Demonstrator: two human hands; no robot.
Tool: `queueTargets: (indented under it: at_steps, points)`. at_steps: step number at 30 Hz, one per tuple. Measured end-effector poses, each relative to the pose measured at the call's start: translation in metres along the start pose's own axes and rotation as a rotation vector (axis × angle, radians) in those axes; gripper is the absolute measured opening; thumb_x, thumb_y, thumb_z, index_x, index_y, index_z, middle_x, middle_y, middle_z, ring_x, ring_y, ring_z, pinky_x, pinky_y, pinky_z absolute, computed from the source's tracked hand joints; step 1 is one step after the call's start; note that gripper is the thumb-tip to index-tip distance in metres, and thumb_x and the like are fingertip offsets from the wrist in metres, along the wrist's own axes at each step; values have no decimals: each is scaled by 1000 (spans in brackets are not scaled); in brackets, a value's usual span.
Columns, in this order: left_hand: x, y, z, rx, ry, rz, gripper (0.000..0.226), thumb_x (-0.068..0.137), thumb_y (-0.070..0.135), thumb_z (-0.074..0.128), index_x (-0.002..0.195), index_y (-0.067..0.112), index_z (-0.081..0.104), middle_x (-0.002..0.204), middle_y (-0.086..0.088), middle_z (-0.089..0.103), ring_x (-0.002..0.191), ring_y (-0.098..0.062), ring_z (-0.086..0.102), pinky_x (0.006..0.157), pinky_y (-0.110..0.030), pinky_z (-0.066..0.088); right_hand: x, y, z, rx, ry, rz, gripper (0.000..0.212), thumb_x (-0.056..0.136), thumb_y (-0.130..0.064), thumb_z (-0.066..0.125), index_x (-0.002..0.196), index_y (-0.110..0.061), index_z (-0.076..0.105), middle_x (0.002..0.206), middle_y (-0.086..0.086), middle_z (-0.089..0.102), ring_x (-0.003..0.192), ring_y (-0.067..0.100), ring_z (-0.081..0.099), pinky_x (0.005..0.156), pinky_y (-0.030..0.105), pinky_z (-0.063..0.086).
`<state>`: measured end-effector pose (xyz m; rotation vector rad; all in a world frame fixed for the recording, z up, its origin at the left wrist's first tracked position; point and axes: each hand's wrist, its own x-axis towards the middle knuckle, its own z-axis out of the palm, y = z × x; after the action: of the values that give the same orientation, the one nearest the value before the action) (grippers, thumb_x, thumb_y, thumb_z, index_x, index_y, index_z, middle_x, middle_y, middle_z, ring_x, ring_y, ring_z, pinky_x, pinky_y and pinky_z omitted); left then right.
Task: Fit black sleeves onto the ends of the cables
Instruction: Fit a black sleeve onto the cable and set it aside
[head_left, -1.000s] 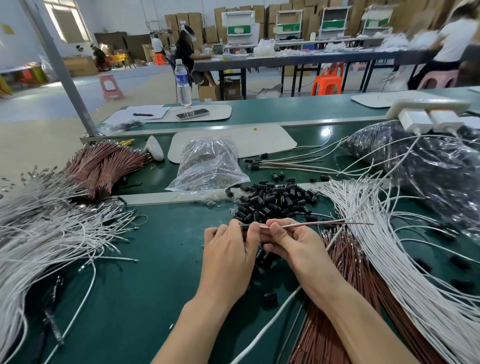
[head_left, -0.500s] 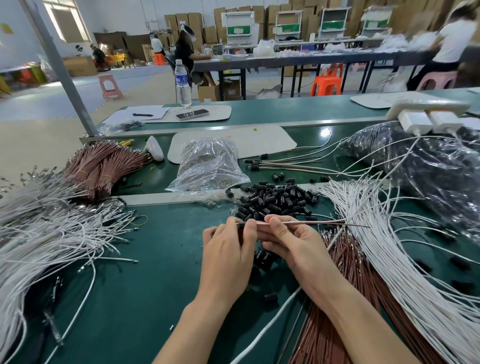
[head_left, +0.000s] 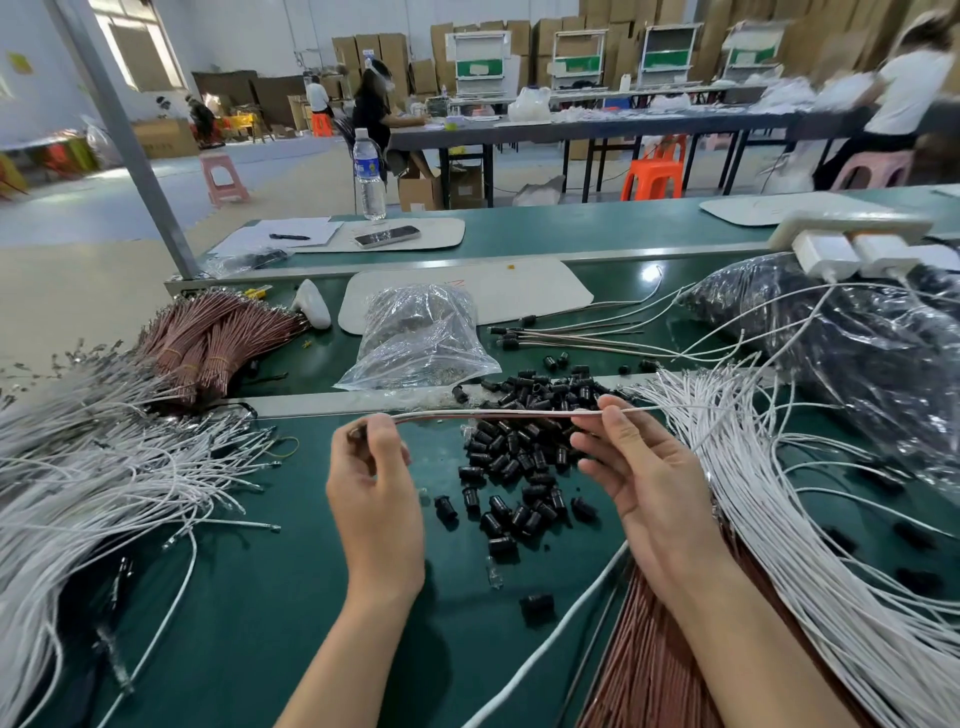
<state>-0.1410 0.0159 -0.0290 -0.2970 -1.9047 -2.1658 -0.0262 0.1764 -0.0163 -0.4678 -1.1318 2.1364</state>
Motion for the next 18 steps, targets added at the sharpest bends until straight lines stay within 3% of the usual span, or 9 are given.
queueTargets:
  at_steps: [5, 11, 14, 17, 18]
  points:
    - [15, 10, -8, -41, 93, 10, 18, 105, 27, 53, 90, 18, 58, 67, 21, 59, 65, 1, 53, 67, -10, 45, 1, -16, 7, -90, 21, -107, 25, 82, -20, 71, 105, -11, 75, 97, 12, 78, 86, 20, 75, 69, 20, 59]
    - [51, 35, 33, -133, -102, -111, 14, 103, 30, 57, 99, 18, 65, 72, 17, 69, 66, 2, 61, 66, -20, 54, 39, -76, 24, -189, -20, -266, 24, 83, -23, 67, 105, -15, 71, 96, 5, 78, 88, 17, 75, 72, 21, 59]
    - [81, 41, 84, -121, -249, -243, 20, 102, 29, 57, 99, 11, 64, 80, 7, 69, 69, -5, 63, 76, -27, 57, 94, -103, 24, -210, 26, -158, 25, 95, -15, 63, 116, -2, 65, 106, 13, 74, 94, 21, 73, 77, 24, 60]
    - [97, 40, 124, -49, -394, -448, 42, 102, 28, 57, 129, -4, 54, 111, -13, 65, 88, -19, 67, 79, -28, 60, 128, -106, 9, -377, 54, 102, 60, 99, -19, 62, 146, 9, 38, 131, 27, 60, 107, 26, 70, 87, 27, 58]
    - [98, 35, 129, -5, -418, -484, 49, 102, 28, 57, 137, -5, 47, 120, -17, 62, 92, -21, 67, 78, -28, 61, 130, -102, 2, -434, 65, 175, 62, 100, -19, 61, 149, 8, 34, 131, 29, 59, 107, 26, 70, 91, 29, 57]
